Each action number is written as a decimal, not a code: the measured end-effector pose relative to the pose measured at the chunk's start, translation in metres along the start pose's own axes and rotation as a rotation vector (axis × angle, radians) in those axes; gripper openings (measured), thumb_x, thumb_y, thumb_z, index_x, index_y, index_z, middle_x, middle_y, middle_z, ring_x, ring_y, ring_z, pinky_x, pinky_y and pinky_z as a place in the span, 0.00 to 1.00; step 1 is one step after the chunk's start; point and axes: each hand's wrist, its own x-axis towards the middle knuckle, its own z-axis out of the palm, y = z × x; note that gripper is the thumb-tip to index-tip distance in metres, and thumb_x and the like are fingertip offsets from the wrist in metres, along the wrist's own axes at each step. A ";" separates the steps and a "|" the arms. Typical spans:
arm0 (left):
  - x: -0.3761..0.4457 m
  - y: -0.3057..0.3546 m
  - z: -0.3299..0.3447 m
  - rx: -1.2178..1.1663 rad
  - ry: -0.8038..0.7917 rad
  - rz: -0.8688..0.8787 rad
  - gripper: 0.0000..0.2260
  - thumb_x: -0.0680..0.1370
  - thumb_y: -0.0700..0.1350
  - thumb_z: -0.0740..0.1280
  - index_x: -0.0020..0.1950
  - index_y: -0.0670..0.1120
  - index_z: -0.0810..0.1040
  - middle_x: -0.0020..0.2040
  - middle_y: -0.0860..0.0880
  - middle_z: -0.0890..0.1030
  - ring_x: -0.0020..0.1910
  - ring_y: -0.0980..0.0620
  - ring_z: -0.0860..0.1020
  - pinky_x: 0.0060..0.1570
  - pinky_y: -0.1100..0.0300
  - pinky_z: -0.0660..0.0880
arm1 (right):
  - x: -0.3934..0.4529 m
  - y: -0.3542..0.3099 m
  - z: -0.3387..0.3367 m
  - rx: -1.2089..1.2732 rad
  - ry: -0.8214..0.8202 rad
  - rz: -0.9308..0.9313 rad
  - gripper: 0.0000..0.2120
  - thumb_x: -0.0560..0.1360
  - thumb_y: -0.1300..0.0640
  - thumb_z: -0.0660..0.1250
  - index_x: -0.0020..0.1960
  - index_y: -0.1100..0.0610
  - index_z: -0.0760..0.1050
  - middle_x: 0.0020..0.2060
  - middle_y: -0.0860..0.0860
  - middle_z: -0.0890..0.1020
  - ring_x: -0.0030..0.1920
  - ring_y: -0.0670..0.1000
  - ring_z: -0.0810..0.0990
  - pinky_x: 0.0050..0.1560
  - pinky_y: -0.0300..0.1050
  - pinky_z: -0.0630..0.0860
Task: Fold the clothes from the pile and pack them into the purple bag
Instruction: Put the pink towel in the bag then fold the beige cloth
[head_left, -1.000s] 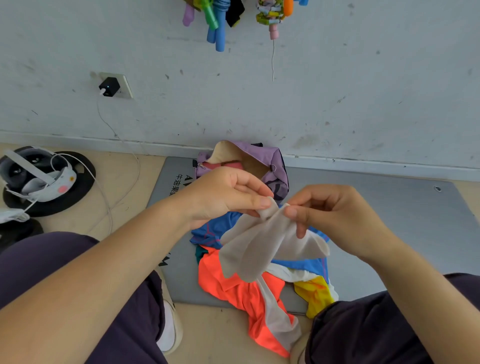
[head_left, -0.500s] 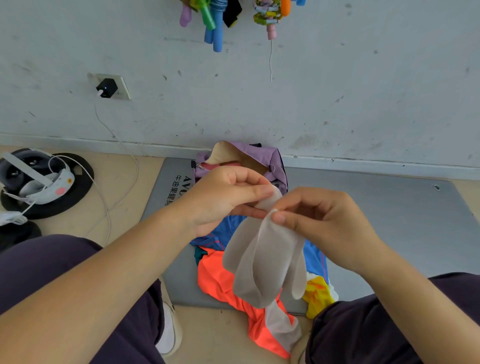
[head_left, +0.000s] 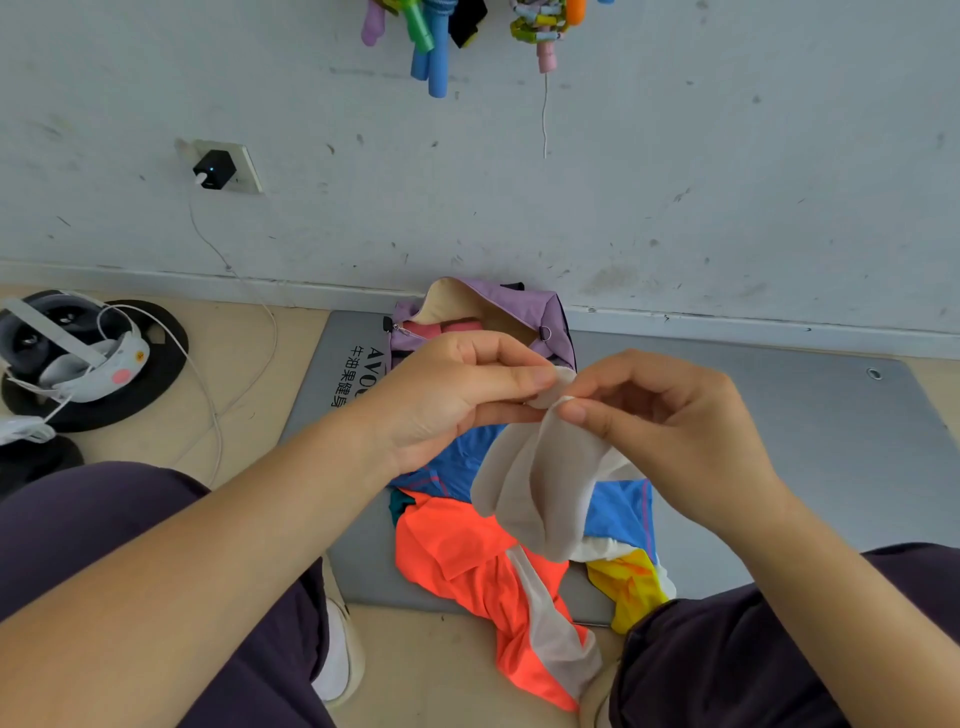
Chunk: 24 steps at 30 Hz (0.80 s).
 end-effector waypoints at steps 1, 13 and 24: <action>0.000 0.000 0.001 0.005 0.000 0.004 0.03 0.72 0.37 0.70 0.44 0.39 0.80 0.42 0.45 0.85 0.42 0.53 0.83 0.45 0.61 0.80 | 0.000 0.000 0.000 -0.011 0.006 0.002 0.03 0.68 0.53 0.74 0.42 0.50 0.83 0.38 0.52 0.84 0.40 0.58 0.81 0.44 0.52 0.78; -0.005 -0.001 0.007 0.012 -0.093 -0.016 0.04 0.70 0.41 0.71 0.42 0.45 0.86 0.44 0.47 0.86 0.44 0.54 0.84 0.45 0.63 0.80 | 0.002 0.001 -0.002 -0.132 0.105 -0.055 0.06 0.65 0.50 0.74 0.37 0.50 0.78 0.35 0.47 0.80 0.35 0.50 0.78 0.37 0.43 0.77; -0.011 0.005 0.010 0.234 -0.082 0.145 0.06 0.63 0.41 0.76 0.38 0.50 0.85 0.39 0.52 0.86 0.40 0.60 0.83 0.43 0.70 0.76 | 0.005 0.002 -0.008 0.211 -0.062 0.137 0.11 0.63 0.49 0.75 0.39 0.53 0.76 0.34 0.53 0.81 0.36 0.48 0.79 0.38 0.39 0.75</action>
